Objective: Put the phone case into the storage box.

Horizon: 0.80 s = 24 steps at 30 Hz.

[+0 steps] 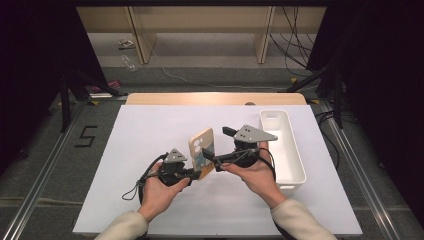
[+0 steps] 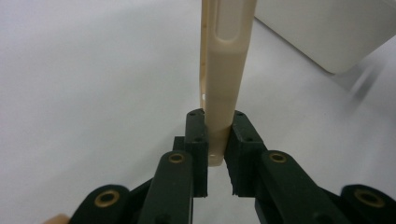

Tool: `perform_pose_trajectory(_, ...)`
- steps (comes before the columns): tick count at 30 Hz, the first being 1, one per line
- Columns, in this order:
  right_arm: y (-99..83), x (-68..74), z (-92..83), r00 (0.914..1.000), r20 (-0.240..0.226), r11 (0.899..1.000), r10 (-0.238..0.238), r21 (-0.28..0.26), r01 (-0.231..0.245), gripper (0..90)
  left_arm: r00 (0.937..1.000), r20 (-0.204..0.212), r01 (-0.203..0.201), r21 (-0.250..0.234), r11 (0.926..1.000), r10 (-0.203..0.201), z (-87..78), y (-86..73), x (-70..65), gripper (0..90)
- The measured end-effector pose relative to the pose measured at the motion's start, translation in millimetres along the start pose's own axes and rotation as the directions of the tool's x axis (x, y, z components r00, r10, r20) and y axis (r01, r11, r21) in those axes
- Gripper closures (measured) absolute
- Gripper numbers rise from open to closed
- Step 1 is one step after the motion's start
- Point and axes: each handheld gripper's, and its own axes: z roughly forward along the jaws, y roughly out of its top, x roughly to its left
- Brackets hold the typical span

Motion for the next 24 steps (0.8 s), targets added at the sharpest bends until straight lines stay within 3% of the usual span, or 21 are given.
perform_pose_trajectory(14, -2.8, 5.6, 10.1, 0.9999, 0.016, 1.000, -0.006, 0.008, 0.005, 1.0, 0.9998, 0.006, 0.020, 0.006, 0.9998, -0.021, 5.1, 1.4, -7.5, 79.8)
perform_pose_trajectory(24, -3.8, 5.8, 11.6, 0.9993, 0.037, 1.000, -0.007, 0.012, 0.007, 0.4, 0.9999, 0.007, 0.011, 0.013, 0.9999, -0.011, 6.9, 2.0, -10.8, 79.8)
